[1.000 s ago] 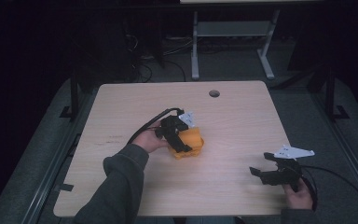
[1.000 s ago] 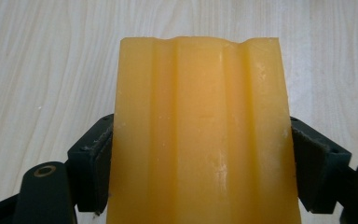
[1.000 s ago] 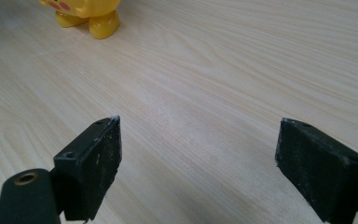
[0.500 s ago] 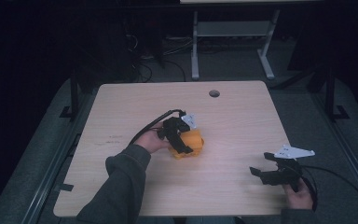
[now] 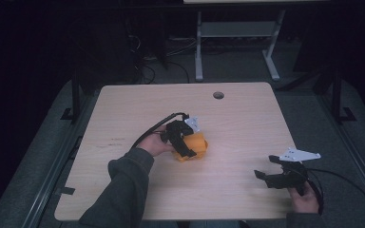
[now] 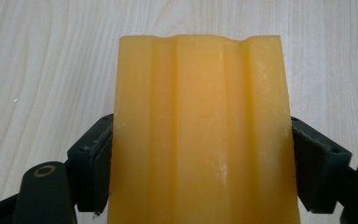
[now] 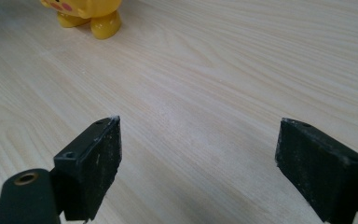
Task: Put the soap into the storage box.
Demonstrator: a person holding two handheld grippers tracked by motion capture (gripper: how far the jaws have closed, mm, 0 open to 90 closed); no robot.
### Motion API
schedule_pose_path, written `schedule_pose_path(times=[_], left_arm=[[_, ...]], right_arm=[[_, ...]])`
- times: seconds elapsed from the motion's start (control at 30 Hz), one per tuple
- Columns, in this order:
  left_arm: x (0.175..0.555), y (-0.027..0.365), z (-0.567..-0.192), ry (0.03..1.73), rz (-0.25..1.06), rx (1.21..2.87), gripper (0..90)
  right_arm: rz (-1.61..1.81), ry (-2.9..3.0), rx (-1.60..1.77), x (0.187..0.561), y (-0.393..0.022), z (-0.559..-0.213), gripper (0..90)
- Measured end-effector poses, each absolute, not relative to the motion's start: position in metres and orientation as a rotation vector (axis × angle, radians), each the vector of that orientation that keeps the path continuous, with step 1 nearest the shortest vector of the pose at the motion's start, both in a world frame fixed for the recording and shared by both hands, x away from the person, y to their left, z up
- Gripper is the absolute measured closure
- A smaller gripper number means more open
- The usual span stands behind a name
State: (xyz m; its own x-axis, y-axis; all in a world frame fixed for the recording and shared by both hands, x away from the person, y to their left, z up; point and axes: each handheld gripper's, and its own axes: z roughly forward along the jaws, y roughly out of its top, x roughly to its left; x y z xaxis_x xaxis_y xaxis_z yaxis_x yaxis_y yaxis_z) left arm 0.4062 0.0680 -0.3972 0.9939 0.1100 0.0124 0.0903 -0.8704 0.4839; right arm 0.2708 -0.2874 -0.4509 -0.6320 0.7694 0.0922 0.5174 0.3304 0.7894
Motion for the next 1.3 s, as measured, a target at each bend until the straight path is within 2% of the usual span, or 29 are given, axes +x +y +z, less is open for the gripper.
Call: schedule_pose_path(times=[1.03,1.3], left_arm=[[0.405,0.071,-0.394,0.150,0.041,2.627,18.0],[0.403,0.076,-0.385,0.144,0.080,2.615,18.2]], right_arm=[[1.197,2.307,1.152,0.271,-0.286,-0.451,14.0],[1.195,2.309,1.154,0.271,-0.285,-0.451,13.9]])
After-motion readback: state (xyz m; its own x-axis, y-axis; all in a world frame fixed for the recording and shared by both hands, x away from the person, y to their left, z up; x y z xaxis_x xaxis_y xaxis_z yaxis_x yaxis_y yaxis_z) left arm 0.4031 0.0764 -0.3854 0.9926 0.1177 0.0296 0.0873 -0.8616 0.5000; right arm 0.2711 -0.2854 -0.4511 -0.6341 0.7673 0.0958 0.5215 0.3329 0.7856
